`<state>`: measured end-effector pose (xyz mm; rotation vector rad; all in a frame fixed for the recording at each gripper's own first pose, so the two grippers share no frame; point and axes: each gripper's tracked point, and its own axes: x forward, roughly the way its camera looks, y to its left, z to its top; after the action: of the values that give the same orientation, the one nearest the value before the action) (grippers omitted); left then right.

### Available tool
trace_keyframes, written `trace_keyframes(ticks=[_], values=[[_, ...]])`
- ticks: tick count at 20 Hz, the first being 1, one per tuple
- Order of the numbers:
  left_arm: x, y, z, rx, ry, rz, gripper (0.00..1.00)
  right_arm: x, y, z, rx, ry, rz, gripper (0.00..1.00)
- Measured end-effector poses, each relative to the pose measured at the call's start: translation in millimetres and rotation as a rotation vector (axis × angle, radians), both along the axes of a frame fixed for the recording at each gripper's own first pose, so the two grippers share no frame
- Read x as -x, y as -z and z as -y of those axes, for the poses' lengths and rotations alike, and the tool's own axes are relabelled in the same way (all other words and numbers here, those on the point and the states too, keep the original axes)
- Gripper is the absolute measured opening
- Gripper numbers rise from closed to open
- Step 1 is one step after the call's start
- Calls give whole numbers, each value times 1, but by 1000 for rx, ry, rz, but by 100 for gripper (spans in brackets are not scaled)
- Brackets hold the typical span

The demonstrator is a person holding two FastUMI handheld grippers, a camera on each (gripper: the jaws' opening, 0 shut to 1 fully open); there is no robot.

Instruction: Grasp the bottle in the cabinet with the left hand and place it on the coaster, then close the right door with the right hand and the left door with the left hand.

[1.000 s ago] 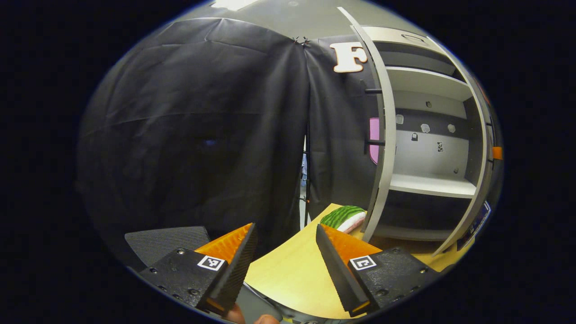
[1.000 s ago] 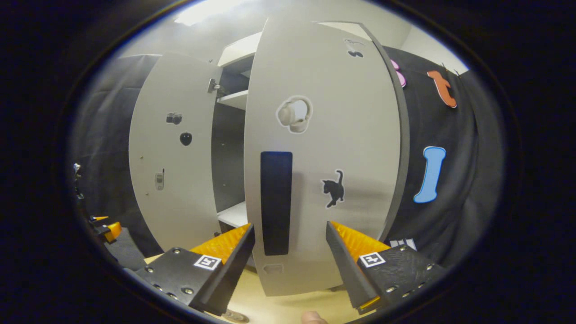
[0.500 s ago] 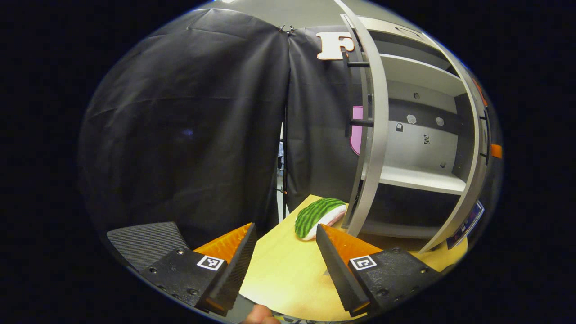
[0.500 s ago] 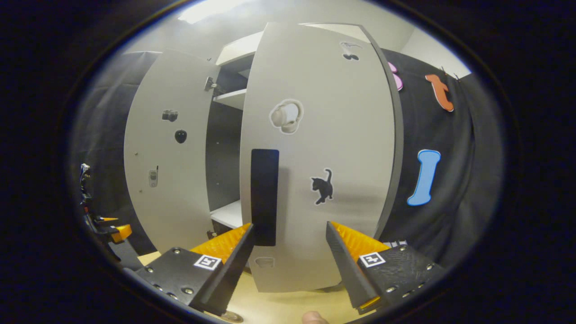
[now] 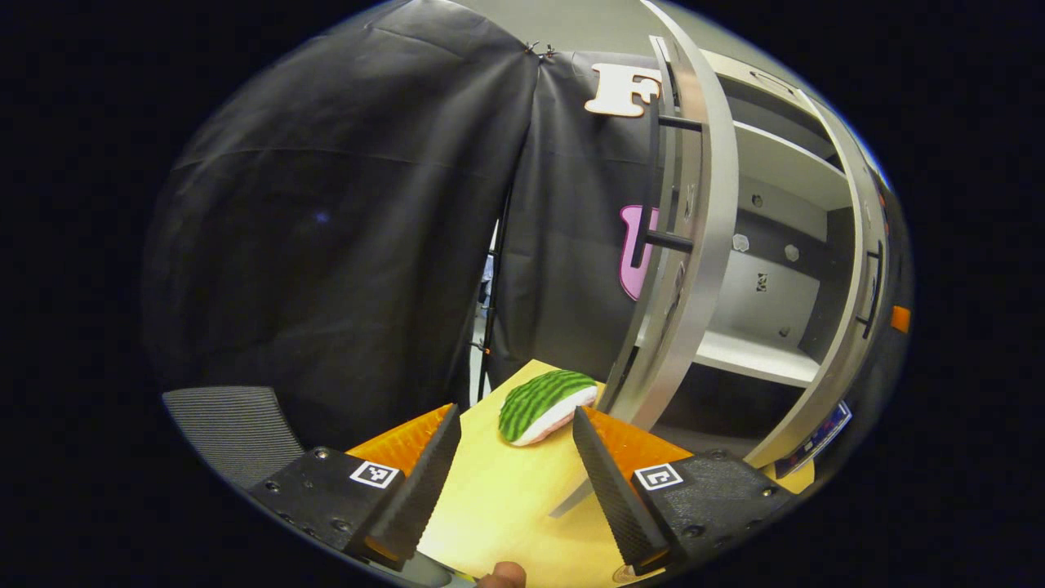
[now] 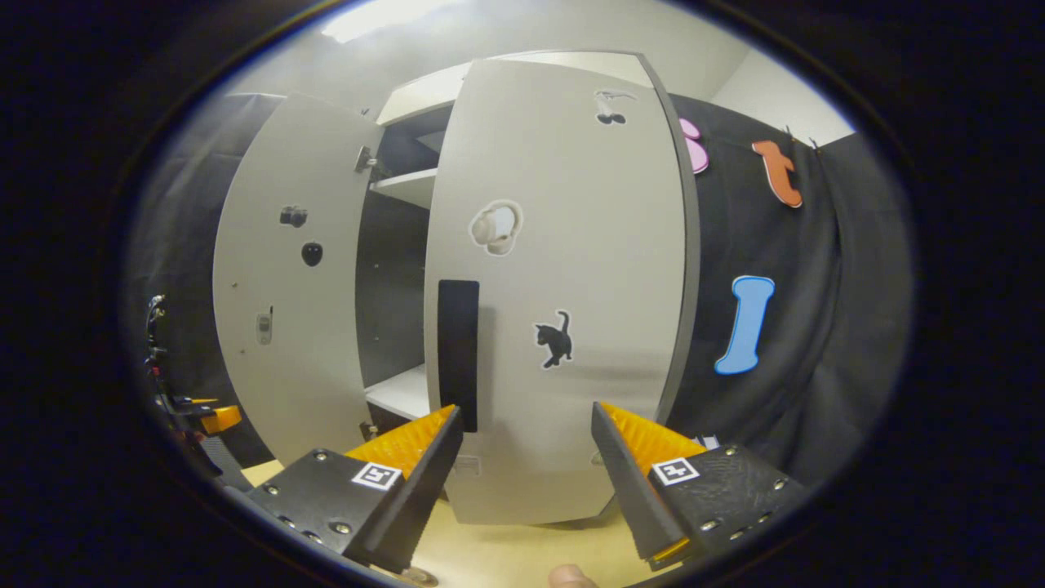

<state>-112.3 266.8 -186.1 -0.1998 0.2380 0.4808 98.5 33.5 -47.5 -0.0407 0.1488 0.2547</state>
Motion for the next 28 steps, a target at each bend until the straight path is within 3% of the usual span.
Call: trace_keyframes(ticks=[13, 25, 28], values=[[-9, 0, 2, -47, 80, -32, 90, 6, 8, 35, 0, 105, -12, 96], [-10, 5, 6, -29, 125, -46, 90, 11, 17, 38, -58, 111, -36, 93], [-11, 5, 6, -37, 142, -51, 90, 14, 19, 38, -70, 112, -39, 96]])
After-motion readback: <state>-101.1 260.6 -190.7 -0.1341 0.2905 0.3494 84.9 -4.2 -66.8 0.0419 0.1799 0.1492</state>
